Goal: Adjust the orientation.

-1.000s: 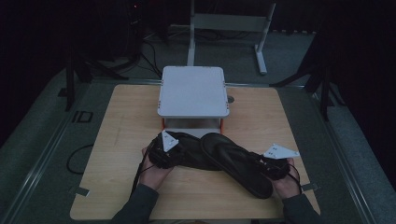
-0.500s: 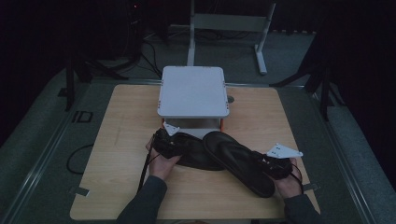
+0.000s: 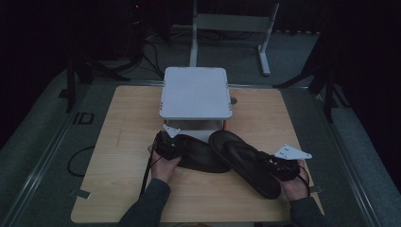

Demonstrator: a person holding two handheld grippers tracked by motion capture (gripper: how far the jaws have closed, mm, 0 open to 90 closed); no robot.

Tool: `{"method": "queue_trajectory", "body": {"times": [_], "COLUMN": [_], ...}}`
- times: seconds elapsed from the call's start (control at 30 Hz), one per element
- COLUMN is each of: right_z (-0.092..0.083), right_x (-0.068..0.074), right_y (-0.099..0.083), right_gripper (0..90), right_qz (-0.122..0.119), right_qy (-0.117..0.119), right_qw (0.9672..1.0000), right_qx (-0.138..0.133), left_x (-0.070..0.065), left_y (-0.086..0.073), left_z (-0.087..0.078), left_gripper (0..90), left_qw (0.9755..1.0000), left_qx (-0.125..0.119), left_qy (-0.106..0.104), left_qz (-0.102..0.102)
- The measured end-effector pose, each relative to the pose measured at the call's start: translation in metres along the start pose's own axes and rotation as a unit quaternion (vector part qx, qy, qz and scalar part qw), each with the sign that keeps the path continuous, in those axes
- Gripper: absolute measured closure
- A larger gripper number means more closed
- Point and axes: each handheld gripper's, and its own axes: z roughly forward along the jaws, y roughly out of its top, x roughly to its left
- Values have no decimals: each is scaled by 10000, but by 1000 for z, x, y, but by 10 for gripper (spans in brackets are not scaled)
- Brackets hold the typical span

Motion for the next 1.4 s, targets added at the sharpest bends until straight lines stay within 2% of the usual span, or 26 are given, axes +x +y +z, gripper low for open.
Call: {"method": "queue_trajectory", "body": {"times": [0.17, 0.2, 0.37, 0.43, 0.5, 0.53, 0.57, 0.6, 0.67, 0.7, 0.73, 0.77, 0.9, 0.93, 1.1, 1.17, 1.27, 1.33, 1.4], "right_z": [-1, -1, 1, 2, 9, 9, 11, 16, 19, 24, 24, 31, 39, 48, 69, 73, 86, 90, 92], "right_x": [-1, -1, 2, 4, 10, 10, 12, 16, 19, 23, 23, 28, 32, 35, 41, 42, 47, 49, 49], "right_y": [0, 0, 1, 1, 3, 3, 4, 6, 8, 10, 10, 14, 19, 23, 27, 27, 28, 28, 28], "right_gripper": [811, 811, 811, 812, 811, 811, 811, 812, 812, 812, 812, 812, 813, 814, 816, 816, 815, 812, 809], "right_qz": [21, 33, 53, 39, 13, 13, 0, -7, -6, -43, -43, -99, -13, 105, 213, 222, 153, 120, 99], "right_qy": [-16, -25, -40, -29, 6, 6, 6, 19, 12, -67, -67, -146, -158, -216, -527, -553, -559, -539, -544], "right_qw": [10000, 10000, 10000, 10000, 10000, 10000, 10000, 10000, 10000, 9999, 9999, 9997, 9996, 9994, 9974, 9971, 9967, 9965, 9962], "right_qx": [-20, -36, -30, -14, 31, 31, 54, 88, 97, 151, 151, 196, 226, 258, 452, 477, 572, 619, 667], "left_x": [0, 0, 4, 5, 9, 9, 10, 10, 10, 9, 9, 7, 1, -2, -7, -7, -10, -11, -13], "left_y": [-1, -1, -2, -3, -3, -3, -4, -8, -9, -12, -12, -15, -17, -17, -15, -15, -15, -15, -14], "left_z": [-7, -10, -20, -21, -26, -26, -27, -30, -31, -34, -34, -37, -38, -37, -34, -33, -32, -32, -33], "left_gripper": [431, 451, 495, 503, 514, 516, 516, 516, 515, 514, 514, 513, 509, 506, 497, 493, 452, 381, 339], "left_qw": [9998, 9995, 9976, 9972, 9948, 9948, 9938, 9906, 9898, 9882, 9882, 9865, 9851, 9853, 9861, 9864, 9880, 9881, 9895], "left_qx": [-79, -78, 7, 10, 40, 40, 33, -5, -35, -58, -58, -115, -145, -116, -62, -64, -120, -162, -144], "left_qy": [-100, -94, -265, -303, -518, -518, -598, -760, -787, -880, -880, -1002, -1049, -1040, -997, -992, -1008, -1013, -954], "left_qz": [175, 274, 642, 677, 877, 877, 940, 1134, 1191, 1250, 1250, 1292, 1353, 1347, 1324, 1308, 1166, 1147, 1079]}}
